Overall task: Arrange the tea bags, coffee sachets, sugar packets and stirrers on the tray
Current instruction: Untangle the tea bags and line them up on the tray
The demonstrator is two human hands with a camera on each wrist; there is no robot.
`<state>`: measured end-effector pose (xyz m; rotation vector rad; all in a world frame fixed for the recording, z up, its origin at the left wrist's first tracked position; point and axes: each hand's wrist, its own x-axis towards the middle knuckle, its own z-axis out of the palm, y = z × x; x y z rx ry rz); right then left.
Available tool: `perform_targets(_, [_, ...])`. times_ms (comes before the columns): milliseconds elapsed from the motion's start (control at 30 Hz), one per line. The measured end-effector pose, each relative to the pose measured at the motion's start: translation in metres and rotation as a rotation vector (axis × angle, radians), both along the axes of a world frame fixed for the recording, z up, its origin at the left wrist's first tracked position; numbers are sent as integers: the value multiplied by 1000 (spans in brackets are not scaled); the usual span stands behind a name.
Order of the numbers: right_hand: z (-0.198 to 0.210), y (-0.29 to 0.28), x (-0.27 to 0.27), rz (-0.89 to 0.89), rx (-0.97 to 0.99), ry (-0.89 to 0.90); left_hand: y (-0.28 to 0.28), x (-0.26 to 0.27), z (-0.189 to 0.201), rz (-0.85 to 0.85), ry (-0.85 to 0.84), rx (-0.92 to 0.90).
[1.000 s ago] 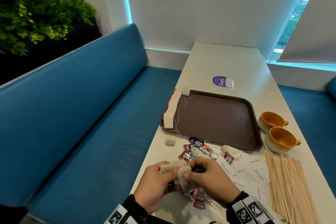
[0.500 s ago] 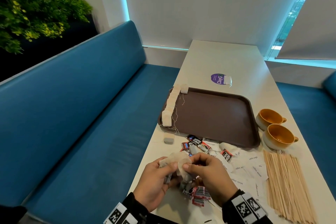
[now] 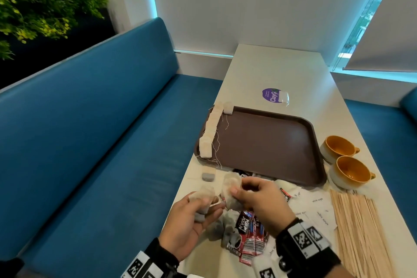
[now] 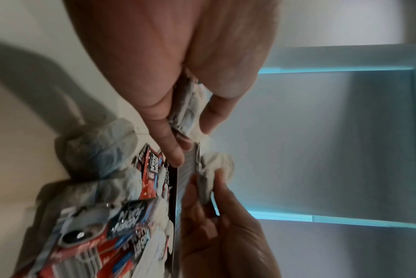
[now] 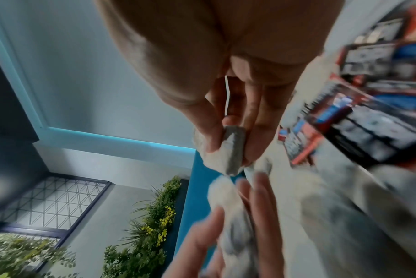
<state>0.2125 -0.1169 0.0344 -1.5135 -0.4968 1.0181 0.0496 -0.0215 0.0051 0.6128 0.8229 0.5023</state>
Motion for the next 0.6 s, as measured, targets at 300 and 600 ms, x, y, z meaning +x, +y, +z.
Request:
perform_targets(300, [-7,117,128,-111,-58,-257,23,-15,-26,-24,160,-39])
perform_targets(600, [-42,232,204,-98,-306,-330,38,-18,-35,-131,186,-112])
